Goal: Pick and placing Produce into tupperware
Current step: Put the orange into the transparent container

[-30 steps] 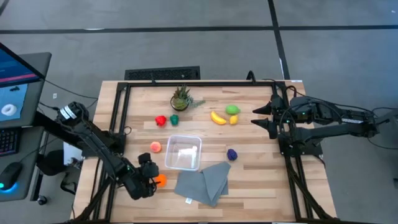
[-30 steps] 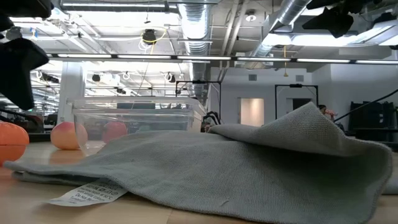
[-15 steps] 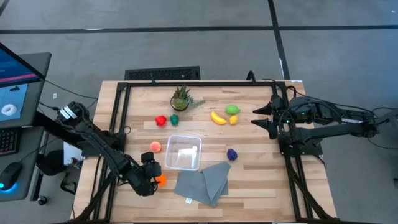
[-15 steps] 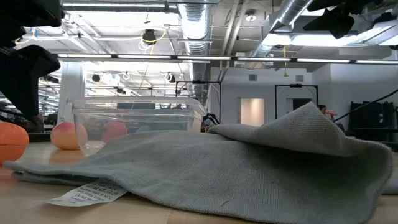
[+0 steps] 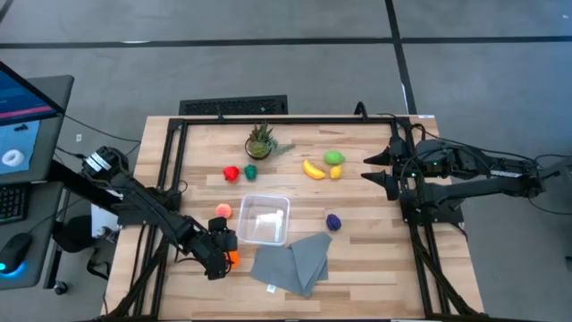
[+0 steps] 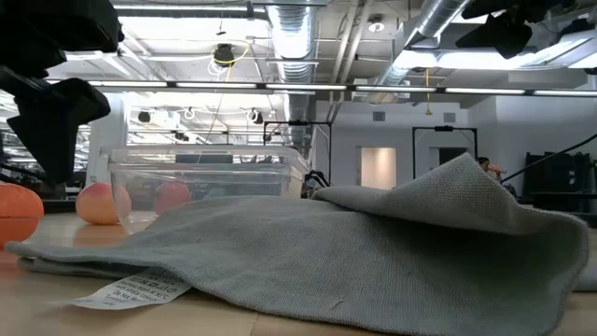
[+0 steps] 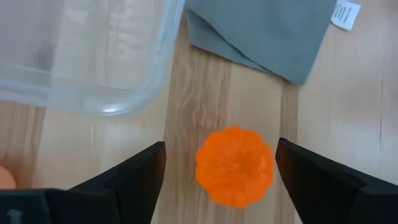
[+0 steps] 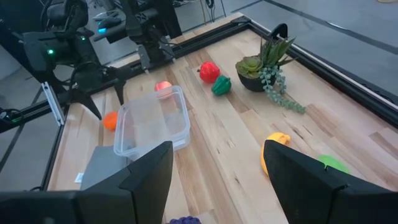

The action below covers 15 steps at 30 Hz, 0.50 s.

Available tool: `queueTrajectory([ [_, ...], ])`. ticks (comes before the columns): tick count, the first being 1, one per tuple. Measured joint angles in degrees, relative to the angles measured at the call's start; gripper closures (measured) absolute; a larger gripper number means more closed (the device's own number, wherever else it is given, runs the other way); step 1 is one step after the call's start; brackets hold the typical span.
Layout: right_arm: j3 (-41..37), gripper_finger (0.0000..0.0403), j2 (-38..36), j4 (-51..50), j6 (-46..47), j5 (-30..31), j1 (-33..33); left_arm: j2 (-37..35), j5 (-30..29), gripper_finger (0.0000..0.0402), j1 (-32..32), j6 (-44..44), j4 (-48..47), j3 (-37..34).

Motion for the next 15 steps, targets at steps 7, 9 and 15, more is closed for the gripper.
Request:
queueTrajectory([
  [7,0.0,0.0127,0.0,0.0,-0.5,0.0,0.0,0.0,1.2,0.0083,0.0,0.3,1.4,-0.6],
  [9,0.0,0.0127,0.1,0.0,-0.5,0.0,0.0,0.0,2.6,0.0081,0.0,0.4,4.0,-1.7],
  [15,0.0,0.0127,0.1,0.0,-0.4,0.0,0.0,0.0,3.8,0.0081,0.0,0.0,5.9,-3.3],
])
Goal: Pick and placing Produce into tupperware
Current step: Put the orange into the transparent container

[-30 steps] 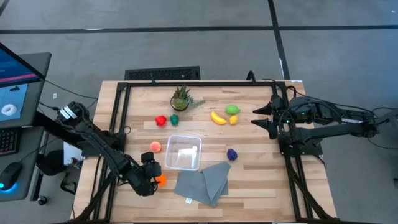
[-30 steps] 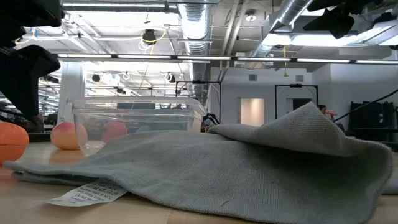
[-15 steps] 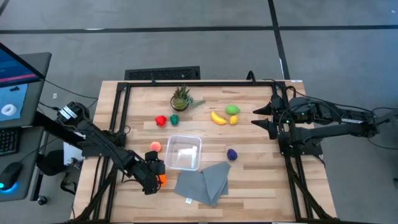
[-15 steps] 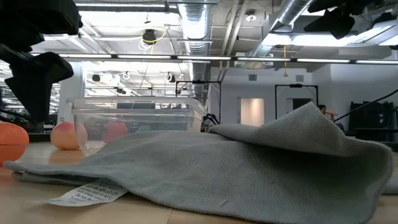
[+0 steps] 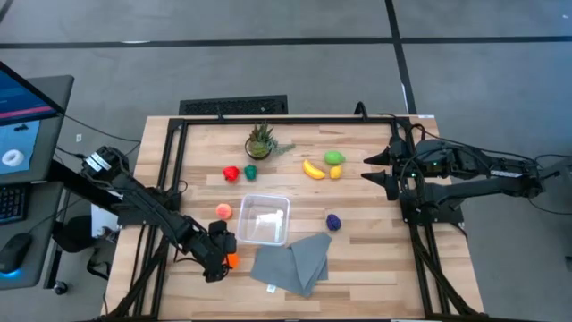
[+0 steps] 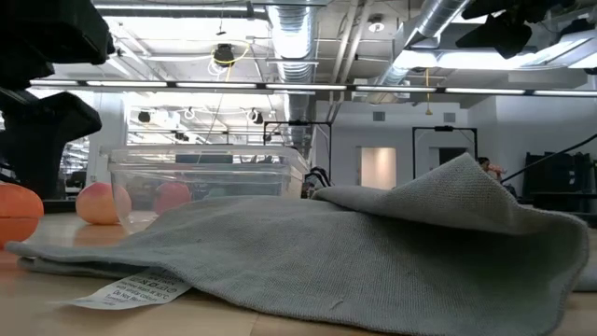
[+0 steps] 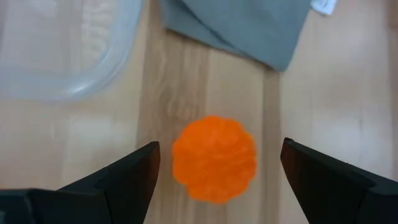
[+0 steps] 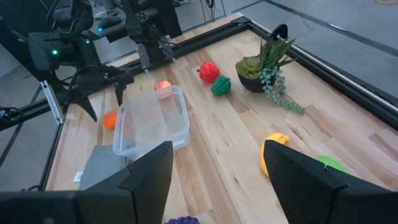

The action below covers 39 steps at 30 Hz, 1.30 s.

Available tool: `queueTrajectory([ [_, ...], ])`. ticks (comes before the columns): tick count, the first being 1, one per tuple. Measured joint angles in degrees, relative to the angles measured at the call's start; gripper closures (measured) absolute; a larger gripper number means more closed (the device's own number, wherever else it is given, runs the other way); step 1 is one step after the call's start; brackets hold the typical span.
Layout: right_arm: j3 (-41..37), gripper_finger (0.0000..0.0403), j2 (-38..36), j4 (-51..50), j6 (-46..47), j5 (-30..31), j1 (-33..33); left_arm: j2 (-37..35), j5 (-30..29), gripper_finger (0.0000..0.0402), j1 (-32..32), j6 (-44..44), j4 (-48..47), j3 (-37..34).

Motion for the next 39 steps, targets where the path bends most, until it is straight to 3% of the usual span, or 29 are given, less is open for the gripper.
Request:
queueTrajectory([
  [30,0.0,0.0127,0.0,0.0,0.1,0.4,0.0,0.2,0.6,0.0081,0.6,8.4,-0.6,0.0],
  [36,0.0,0.0127,0.0,0.0,0.2,0.4,0.0,6.2,5.4,0.0081,2.2,9.9,4.9,0.2],
  [39,0.0,0.0127,0.0,-0.4,1.0,0.4,0.0,9.0,5.0,0.0081,2.3,9.7,6.1,1.2],
])
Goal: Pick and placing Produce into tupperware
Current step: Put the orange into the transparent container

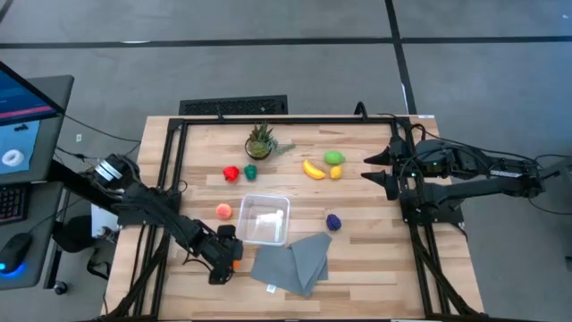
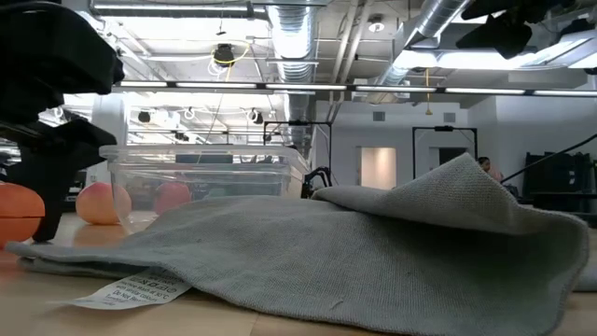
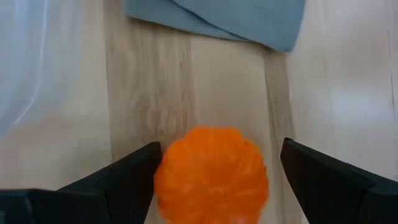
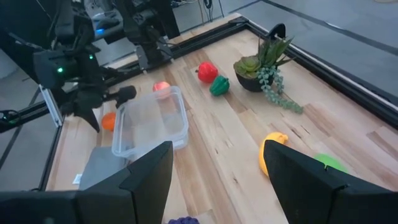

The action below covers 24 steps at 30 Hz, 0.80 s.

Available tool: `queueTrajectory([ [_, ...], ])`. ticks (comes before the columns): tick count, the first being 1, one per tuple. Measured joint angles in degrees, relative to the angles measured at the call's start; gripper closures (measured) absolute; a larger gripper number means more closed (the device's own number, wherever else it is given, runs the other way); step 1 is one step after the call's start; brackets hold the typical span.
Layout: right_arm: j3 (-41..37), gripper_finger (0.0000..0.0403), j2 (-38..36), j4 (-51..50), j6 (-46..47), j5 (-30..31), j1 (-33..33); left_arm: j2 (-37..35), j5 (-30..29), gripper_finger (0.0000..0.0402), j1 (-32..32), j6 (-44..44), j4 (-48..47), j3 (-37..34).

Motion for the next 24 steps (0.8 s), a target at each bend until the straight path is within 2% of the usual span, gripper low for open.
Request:
queueTrajectory([
  [5,0.0,0.0127,0.0,-0.8,0.1,0.0,0.0,1.4,-0.3,0.0081,0.0,-0.5,0.3,0.6],
  [16,0.0,0.0127,0.0,-0.9,-0.3,0.0,0.0,-1.1,1.1,0.0081,0.0,-0.7,-5.6,0.6],
  [24,0.0,0.0127,0.0,-0.9,-0.4,0.0,0.0,-1.2,1.8,0.0081,0.0,-0.7,-6.4,0.6],
])
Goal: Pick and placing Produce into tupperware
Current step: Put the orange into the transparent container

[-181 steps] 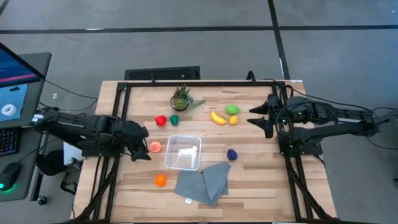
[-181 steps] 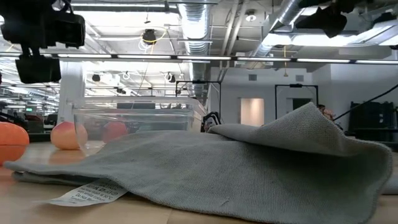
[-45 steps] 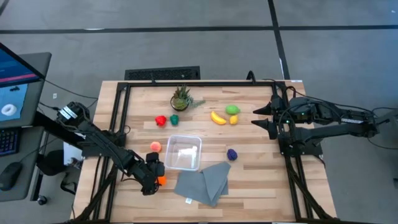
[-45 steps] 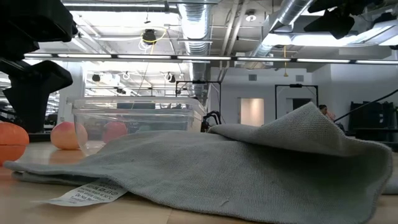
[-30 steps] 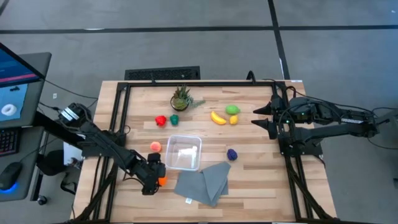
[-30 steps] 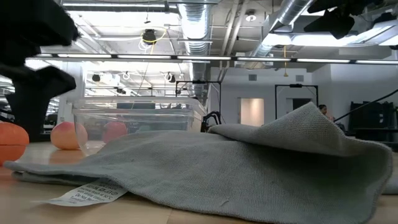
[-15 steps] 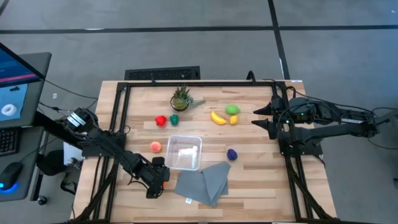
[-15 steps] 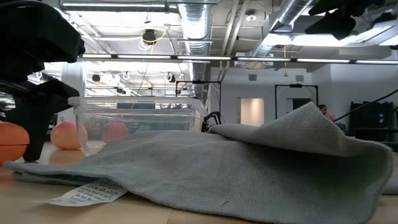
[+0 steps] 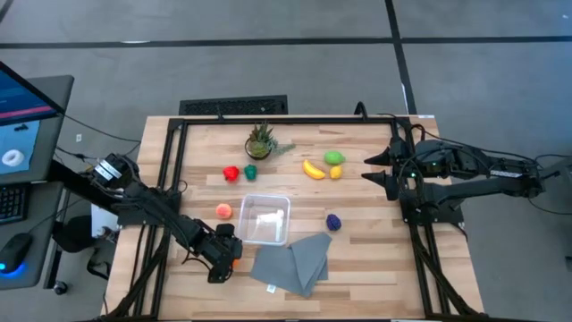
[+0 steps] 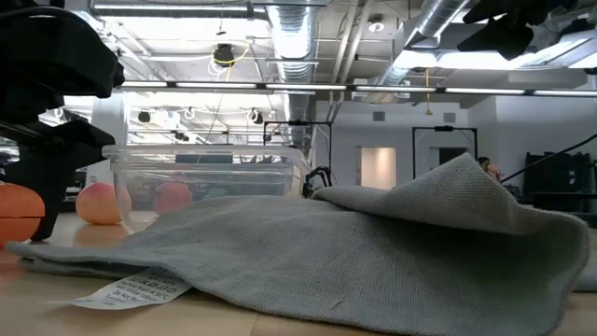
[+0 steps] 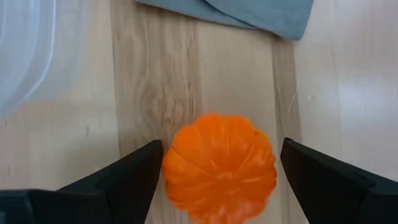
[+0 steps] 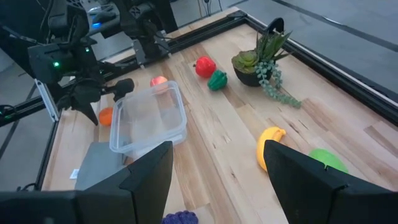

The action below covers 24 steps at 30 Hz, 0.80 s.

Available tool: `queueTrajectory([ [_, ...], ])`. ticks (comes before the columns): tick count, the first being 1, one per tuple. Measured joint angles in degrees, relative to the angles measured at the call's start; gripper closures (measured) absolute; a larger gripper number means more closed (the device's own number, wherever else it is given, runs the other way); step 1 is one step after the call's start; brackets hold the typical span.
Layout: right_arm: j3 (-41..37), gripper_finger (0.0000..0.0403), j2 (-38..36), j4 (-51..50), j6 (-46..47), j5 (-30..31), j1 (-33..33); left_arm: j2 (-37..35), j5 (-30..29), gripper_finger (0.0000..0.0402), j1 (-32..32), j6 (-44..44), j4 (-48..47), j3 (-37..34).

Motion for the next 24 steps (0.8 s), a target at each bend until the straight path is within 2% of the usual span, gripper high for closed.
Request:
queueTrajectory([
  [6,0.0,0.0127,0.0,0.0,0.0,0.0,0.0,-0.1,0.0,0.0088,0.0,-0.1,-1.0,0.0],
  [18,0.0,0.0127,0.0,0.0,0.0,0.0,0.0,-0.1,0.0,0.0153,0.0,-0.9,-1.6,0.0],
  [24,0.0,0.0127,0.0,0.0,0.0,0.0,0.0,0.0,0.0,0.0160,0.0,-1.4,-2.0,0.3],
])
